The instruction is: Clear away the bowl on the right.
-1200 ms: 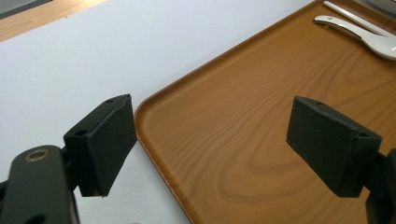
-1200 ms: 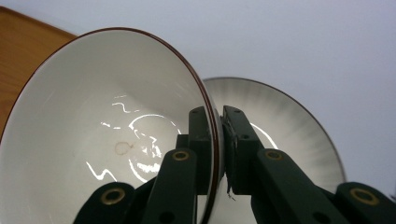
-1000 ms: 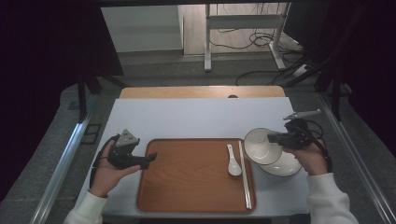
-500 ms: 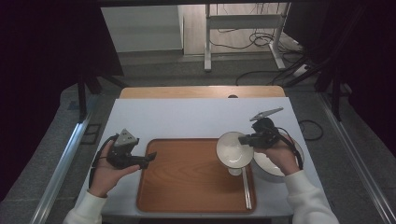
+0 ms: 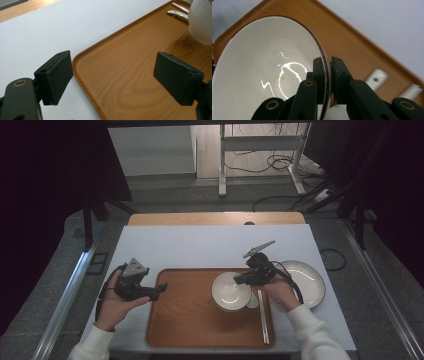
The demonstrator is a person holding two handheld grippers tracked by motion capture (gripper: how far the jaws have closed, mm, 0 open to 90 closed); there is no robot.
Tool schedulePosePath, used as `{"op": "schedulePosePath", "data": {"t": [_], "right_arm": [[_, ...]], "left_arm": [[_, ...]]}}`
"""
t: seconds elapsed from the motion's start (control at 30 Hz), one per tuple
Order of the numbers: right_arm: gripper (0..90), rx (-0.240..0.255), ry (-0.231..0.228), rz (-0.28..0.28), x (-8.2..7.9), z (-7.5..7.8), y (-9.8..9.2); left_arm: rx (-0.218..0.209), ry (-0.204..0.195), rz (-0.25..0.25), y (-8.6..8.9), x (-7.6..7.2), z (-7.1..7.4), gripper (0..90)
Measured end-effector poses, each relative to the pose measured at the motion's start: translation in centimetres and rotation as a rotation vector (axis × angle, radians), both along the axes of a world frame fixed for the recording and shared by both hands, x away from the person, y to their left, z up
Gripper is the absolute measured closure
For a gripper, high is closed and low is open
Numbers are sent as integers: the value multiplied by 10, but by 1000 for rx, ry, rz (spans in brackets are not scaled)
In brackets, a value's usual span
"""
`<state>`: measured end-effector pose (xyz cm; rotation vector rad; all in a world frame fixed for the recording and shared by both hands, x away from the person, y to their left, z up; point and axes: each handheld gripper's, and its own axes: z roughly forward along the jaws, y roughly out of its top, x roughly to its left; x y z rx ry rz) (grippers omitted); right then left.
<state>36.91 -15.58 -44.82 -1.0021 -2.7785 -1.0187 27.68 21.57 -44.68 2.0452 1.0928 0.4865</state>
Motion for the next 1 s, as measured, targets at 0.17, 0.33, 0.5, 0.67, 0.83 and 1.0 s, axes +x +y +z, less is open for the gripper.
{"op": "schedulePosePath", "data": {"t": [0.17, 0.33, 0.5, 0.67, 0.83, 1.0], "right_arm": [[829, -38, 5, 30, -3, -10, 16], [829, -54, 22, 39, -3, -17, 22], [829, -77, 32, 50, -4, -23, 25], [829, -98, 35, 43, -2, -28, 24], [830, -85, 60, 34, 0, -31, 20], [825, -87, 60, 30, 2, -34, 19]], "left_arm": [[-4, -2, 1, -1, 0, 0, 156], [-1, 0, -1, -1, 0, -1, 156], [0, 0, -2, -1, 0, -1, 156], [0, 0, -2, -1, 0, -1, 156], [1, 1, -3, -1, 0, -2, 155], [4, 1, -6, -2, 0, -2, 155]]}}
